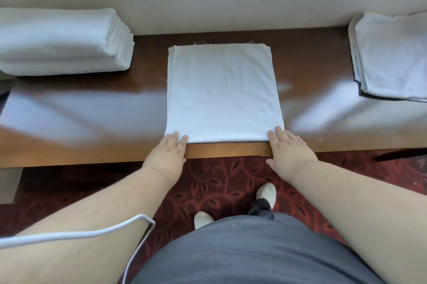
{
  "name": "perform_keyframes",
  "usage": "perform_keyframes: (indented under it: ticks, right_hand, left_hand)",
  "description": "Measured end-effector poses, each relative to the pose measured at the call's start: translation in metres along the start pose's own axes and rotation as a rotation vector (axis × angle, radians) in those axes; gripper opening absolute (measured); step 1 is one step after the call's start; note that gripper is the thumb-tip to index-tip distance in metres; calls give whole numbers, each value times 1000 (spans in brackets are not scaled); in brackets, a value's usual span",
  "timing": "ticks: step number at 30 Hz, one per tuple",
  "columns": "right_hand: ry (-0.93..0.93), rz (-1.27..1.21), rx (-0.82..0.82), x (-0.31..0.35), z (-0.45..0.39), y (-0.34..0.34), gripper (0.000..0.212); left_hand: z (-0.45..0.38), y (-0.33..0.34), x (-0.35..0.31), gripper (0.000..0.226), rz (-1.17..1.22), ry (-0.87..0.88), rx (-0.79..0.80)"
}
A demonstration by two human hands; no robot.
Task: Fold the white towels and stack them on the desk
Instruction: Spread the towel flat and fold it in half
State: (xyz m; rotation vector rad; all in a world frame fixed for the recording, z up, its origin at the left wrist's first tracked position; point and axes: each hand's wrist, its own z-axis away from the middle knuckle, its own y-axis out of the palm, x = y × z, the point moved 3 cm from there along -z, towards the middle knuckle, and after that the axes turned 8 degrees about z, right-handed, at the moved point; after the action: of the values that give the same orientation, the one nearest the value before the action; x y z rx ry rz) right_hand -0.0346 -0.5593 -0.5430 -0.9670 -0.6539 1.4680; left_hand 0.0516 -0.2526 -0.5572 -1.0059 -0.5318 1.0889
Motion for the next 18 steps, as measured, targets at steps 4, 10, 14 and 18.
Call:
perform_keyframes:
  ticks: [4, 10, 14, 18]
  right_hand:
    - [78, 76, -151, 4, 9, -9, 36]
    - [72, 110, -161, 5, 8, -9, 33]
    - [91, 35, -123, 2, 14, -7, 26]
    - [119, -130, -181, -6, 22, -22, 8]
  left_hand:
    - [-2, -14, 7, 34, 68, 59, -102]
    - [1, -11, 19, 27, 13, 118, -80]
    - [11, -20, 23, 34, 47, 95, -47]
    - [20, -53, 30, 14, 8, 71, -136]
